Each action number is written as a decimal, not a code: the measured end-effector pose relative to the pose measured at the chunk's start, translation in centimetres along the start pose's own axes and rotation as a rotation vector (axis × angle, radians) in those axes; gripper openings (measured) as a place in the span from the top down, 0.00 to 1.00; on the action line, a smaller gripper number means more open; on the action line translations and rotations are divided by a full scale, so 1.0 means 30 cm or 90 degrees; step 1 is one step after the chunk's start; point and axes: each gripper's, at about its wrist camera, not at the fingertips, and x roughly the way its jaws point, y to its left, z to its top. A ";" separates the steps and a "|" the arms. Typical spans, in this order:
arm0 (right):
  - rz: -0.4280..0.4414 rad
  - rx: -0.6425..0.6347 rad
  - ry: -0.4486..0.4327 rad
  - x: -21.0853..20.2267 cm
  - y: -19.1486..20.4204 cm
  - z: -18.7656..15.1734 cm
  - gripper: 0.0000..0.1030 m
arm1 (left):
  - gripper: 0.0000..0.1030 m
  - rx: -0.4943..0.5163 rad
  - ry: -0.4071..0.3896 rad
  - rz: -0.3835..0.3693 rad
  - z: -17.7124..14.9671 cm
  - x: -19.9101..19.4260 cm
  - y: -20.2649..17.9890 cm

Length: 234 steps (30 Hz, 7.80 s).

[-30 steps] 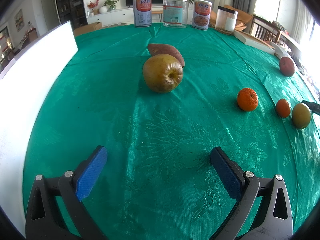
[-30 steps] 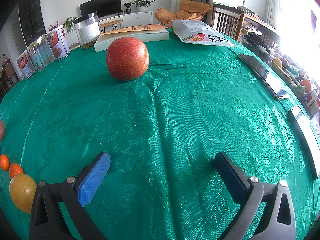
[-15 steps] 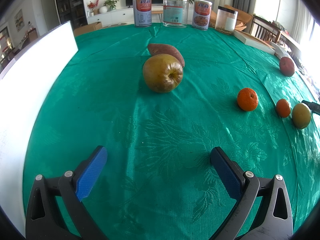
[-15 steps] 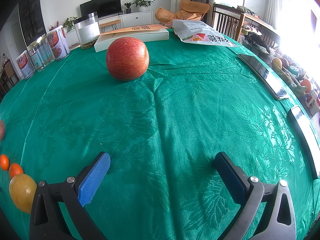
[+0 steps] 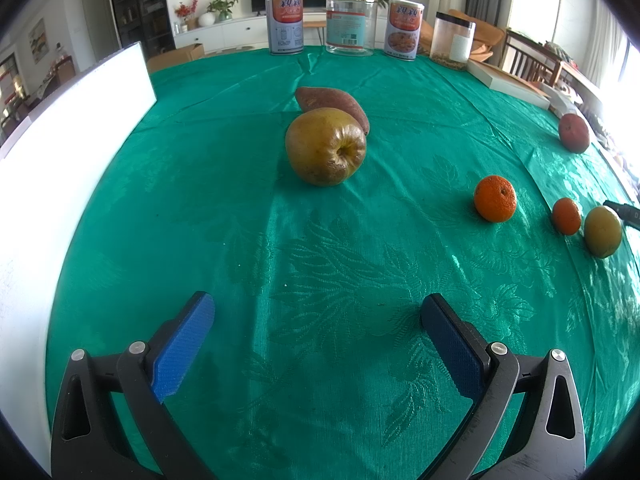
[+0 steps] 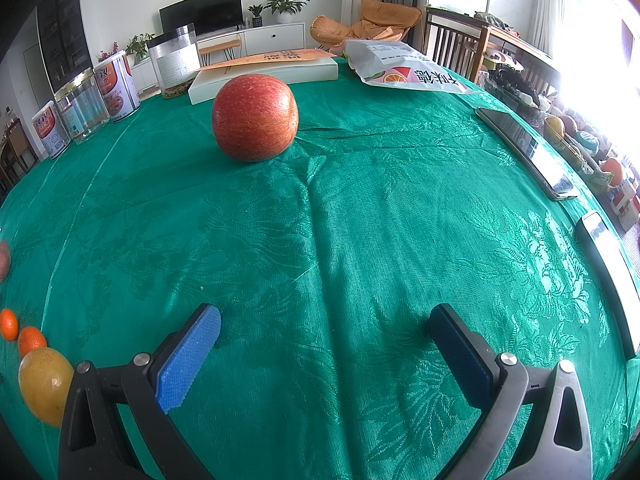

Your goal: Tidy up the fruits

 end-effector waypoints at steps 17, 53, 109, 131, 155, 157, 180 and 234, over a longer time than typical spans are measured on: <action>-0.002 0.000 0.000 0.001 0.001 0.001 0.00 | 0.00 0.000 0.000 0.000 0.000 0.000 0.000; -0.006 -0.001 -0.001 0.003 0.003 -0.001 0.00 | 0.00 0.000 0.000 0.000 0.002 -0.002 0.003; -0.014 -0.003 -0.003 0.005 0.007 -0.002 0.00 | 0.00 0.000 -0.001 0.000 0.003 -0.007 0.007; -0.020 0.002 -0.003 0.006 0.010 -0.004 0.00 | 0.02 -0.016 0.188 -0.161 0.183 0.015 0.119; 0.294 0.058 0.273 -0.141 0.175 0.037 0.00 | 0.03 0.130 0.158 -0.103 0.385 0.123 -0.016; 0.313 0.055 0.300 -0.114 0.244 0.048 0.00 | 0.08 0.114 0.154 -0.100 0.390 0.142 -0.009; 0.266 -0.139 0.277 -0.299 0.549 -0.052 0.51 | 0.51 -0.032 0.122 -0.230 0.184 -0.274 0.236; 0.143 -0.101 -0.018 -0.431 0.383 -0.454 0.13 | 0.07 0.007 0.060 -0.121 -0.073 -0.119 -0.140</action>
